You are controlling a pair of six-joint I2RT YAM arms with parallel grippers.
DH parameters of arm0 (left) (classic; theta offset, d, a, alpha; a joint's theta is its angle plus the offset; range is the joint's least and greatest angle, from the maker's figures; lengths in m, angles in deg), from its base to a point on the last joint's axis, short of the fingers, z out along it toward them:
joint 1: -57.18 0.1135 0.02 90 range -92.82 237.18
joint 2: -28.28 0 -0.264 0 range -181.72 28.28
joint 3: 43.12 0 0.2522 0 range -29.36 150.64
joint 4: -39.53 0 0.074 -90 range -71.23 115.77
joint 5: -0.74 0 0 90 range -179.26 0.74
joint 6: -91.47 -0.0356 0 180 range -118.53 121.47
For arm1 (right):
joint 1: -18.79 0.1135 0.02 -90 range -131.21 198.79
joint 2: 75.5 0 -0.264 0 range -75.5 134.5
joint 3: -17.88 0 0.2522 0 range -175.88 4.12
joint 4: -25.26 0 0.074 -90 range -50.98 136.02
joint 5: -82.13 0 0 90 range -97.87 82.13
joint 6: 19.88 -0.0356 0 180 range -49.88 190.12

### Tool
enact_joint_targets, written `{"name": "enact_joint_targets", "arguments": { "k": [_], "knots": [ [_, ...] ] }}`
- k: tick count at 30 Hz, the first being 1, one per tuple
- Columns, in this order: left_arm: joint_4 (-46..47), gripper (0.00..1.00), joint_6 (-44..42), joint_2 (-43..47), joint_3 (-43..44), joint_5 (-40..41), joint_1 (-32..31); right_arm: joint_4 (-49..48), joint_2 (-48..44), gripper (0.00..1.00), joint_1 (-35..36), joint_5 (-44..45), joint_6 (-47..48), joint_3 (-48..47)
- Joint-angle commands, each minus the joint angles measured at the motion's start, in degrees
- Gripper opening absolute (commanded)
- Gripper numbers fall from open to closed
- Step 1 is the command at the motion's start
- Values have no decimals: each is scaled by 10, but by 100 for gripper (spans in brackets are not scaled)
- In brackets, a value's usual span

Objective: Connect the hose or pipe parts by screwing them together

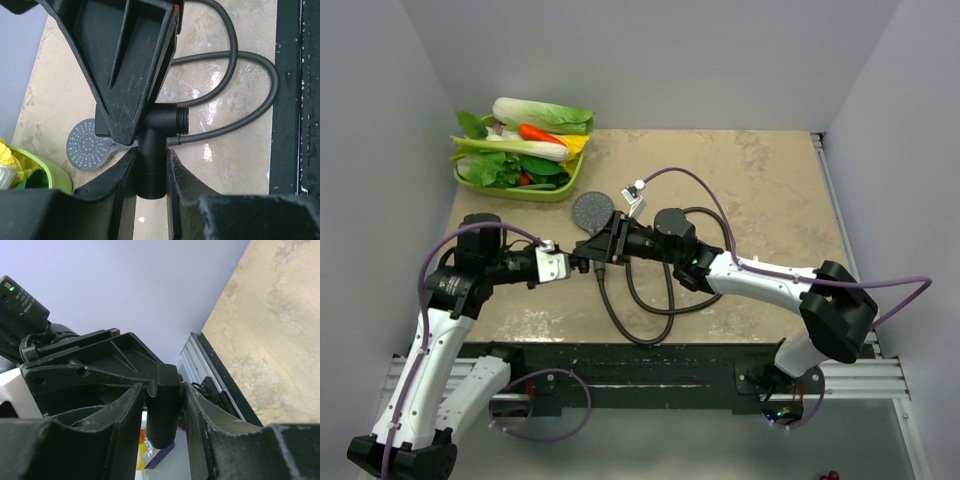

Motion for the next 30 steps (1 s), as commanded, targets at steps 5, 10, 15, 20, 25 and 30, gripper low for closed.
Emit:
{"name": "enact_joint_targets", "arguments": {
  "k": [5,10,15,20,25,30],
  "knots": [
    [21,9,0,6,19,11,0,6,-23,48,10,-7,25,-25],
    [28,8,10,1,23,21,0,13,-20,45,13,-7,29,-29],
    [26,7,10,3,23,20,0,16,-22,34,16,-3,33,-26],
    [30,6,17,2,25,24,0,20,-19,17,16,-8,32,-30],
    [87,53,94,-10,20,56,0,144,-58,0,10,37,98,-61],
    [110,90,251,-71,27,100,0,425,-134,0,-17,178,212,-138]
  ]
}}
